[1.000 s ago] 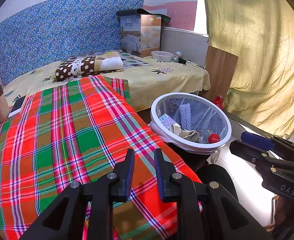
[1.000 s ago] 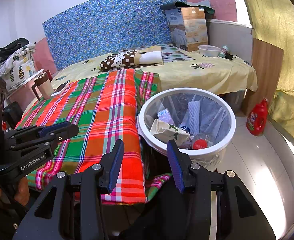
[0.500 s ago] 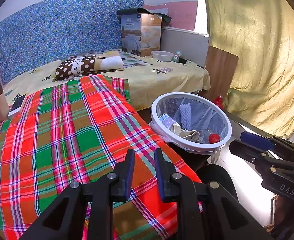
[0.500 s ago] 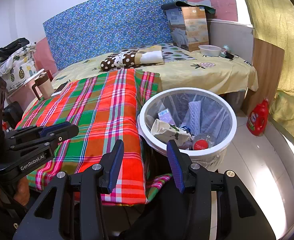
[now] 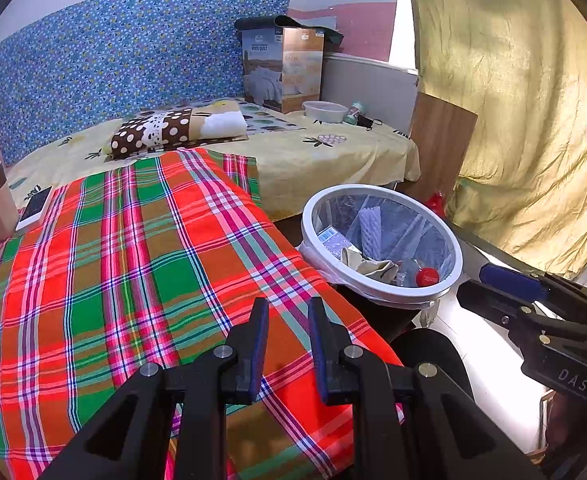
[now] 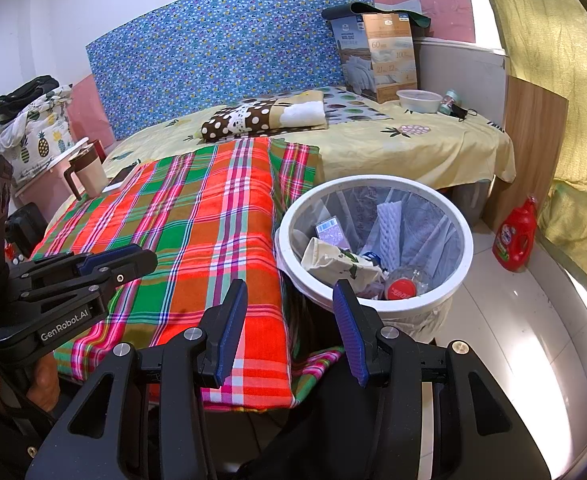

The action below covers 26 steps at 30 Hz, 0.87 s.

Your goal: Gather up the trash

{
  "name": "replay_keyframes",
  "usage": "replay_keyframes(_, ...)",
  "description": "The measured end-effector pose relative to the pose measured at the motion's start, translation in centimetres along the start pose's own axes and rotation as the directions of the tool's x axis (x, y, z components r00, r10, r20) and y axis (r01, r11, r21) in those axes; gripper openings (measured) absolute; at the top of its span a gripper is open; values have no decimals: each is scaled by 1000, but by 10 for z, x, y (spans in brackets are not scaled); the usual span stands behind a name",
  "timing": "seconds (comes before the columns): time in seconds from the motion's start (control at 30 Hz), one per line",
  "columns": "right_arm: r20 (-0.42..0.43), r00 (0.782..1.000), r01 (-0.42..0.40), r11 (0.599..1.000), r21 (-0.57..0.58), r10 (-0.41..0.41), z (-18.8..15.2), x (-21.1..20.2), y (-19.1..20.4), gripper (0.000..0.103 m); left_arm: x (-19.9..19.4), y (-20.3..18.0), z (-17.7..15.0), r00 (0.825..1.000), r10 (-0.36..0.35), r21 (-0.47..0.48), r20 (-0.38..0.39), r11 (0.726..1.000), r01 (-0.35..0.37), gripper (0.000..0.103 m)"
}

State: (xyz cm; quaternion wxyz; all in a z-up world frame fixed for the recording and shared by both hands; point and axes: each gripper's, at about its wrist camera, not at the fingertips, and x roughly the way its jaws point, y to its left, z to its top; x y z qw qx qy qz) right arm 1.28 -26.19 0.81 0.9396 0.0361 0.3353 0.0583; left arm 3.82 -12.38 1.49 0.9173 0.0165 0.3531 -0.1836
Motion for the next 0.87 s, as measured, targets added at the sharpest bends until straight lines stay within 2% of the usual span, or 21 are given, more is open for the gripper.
replay_keyframes(0.87,-4,1000,-3,1000,3,3,-1,2,4,47,2,0,-4,1000,-3,7,-5,1000,3,20)
